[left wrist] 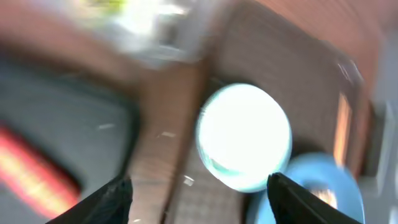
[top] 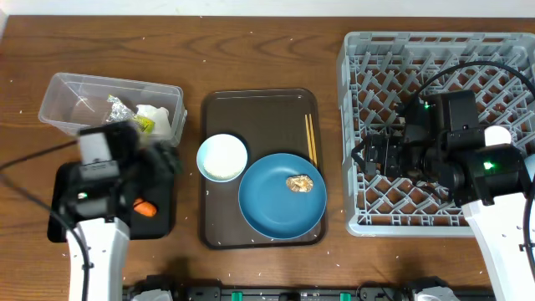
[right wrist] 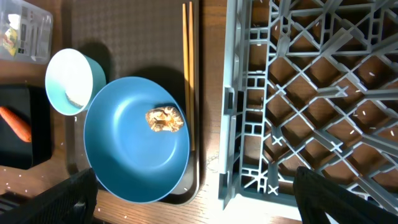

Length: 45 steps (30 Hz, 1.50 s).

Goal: Sort waste into correct bins and load items into the dishwasher rack
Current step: 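Reach the left gripper to the white rice bowl and grasp its rim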

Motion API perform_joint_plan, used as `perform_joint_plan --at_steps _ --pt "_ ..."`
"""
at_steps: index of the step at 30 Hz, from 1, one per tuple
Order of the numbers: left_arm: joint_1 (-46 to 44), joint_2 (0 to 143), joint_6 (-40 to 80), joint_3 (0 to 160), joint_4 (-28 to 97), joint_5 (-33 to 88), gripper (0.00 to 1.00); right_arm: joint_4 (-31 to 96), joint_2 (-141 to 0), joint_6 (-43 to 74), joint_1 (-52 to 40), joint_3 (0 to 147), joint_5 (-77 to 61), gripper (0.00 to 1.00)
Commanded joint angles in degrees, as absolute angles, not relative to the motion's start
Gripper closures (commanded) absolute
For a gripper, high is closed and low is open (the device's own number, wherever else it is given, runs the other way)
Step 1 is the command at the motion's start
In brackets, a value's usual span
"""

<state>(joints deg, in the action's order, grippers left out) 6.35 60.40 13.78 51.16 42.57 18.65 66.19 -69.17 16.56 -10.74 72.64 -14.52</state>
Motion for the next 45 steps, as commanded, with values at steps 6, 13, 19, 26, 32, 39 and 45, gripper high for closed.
perform_joint_plan --at_steps 6,13,19,26,32,39,45 --pt "-13.63 68.29 -4.25 51.83 34.7 11.25 0.4 66.11 -69.01 17.12 -11.66 72.69 -14.39 0.06" --pt "-20.71 82.54 -2.98 51.83 20.78 8.25 0.44 66.22 -69.01 17.15 -11.66 72.69 -14.41 0.07" --pt "-20.88 90.65 5.82 51.83 16.99 5.19 0.51 66.43 -69.01 17.15 -11.66 72.69 -14.41 0.06" --pt "-21.08 91.53 9.32 51.83 17.08 4.89 0.57 65.98 -69.01 17.15 -11.66 72.69 -14.39 0.06" --pt "-22.06 93.89 10.2 51.72 16.45 4.86 0.57 65.82 -69.01 17.15 -11.66 72.69 -14.41 0.06" --pt "-22.11 96.51 10.22 51.72 14.66 4.03 0.72 66.06 -69.01 17.17 -11.66 72.69 -14.44 0.06" --pt "-22.11 96.49 10.15 51.72 14.46 -0.8 0.79 66.04 -69.01 17.17 -11.66 72.69 -14.41 0.06"
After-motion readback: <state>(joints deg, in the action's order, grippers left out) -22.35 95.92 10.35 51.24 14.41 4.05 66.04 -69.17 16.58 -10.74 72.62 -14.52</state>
